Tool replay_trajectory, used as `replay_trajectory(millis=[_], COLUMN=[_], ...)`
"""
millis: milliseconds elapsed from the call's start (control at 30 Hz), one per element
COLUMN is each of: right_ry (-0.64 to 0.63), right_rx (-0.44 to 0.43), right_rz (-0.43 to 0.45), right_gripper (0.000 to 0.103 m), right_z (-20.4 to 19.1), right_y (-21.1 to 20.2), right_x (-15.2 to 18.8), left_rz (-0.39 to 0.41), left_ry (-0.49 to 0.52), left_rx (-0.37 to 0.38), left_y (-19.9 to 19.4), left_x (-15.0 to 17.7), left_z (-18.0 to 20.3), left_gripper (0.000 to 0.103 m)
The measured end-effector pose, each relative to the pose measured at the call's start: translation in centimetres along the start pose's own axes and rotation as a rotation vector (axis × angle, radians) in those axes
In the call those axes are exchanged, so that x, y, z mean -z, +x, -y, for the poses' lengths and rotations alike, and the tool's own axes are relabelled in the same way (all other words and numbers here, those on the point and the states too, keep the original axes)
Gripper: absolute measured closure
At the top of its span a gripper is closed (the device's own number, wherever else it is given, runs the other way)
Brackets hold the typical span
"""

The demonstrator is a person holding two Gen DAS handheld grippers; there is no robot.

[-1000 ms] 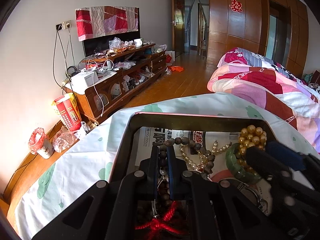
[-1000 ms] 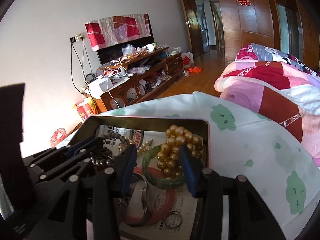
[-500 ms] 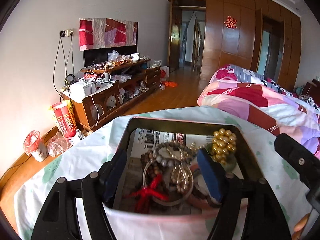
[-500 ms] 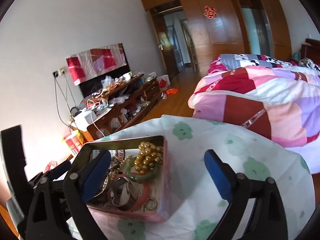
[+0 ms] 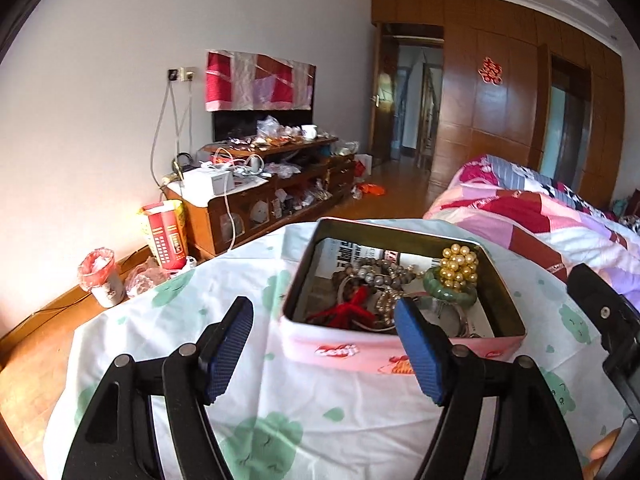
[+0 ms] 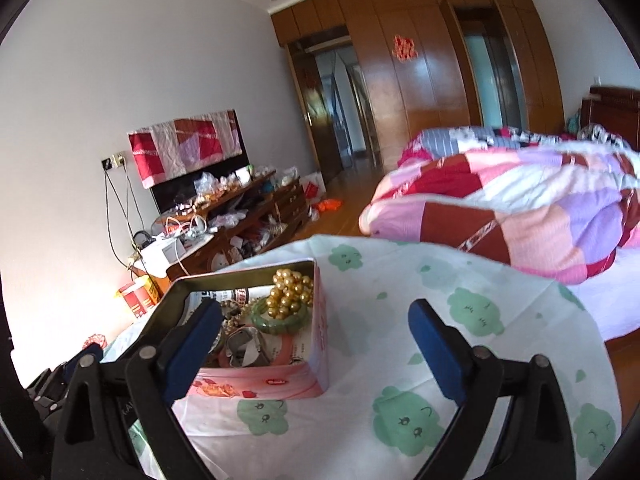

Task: Organize jewelry
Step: 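Open both tools and withdraw them from the tin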

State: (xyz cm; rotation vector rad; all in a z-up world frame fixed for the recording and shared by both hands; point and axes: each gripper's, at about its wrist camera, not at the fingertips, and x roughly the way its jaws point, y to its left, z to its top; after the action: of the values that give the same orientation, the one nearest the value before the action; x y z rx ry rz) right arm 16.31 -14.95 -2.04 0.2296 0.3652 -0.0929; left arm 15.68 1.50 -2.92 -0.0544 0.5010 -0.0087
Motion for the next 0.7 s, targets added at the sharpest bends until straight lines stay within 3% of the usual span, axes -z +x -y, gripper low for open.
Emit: replay_trajectory(millis=[300,700], right_ry=[-0.104,-0.090], right_rx=[-0.009,-0.006], right_rz=[0.152,0.221], right_gripper=[0.006,0.003], right_z=[-1.3,-0.7], right_y=[-3.5,-4.5], right_x=[1.3,1.4], left_rz=[0.086,0.118], left_ry=[0.028,0.027], left_rx=[-0.036,-0.021], left_y=[-2.7,-4.3], left_x=[0.9,1.3], left_z=[0.1,0.2], left_gripper=[0.029,0.029])
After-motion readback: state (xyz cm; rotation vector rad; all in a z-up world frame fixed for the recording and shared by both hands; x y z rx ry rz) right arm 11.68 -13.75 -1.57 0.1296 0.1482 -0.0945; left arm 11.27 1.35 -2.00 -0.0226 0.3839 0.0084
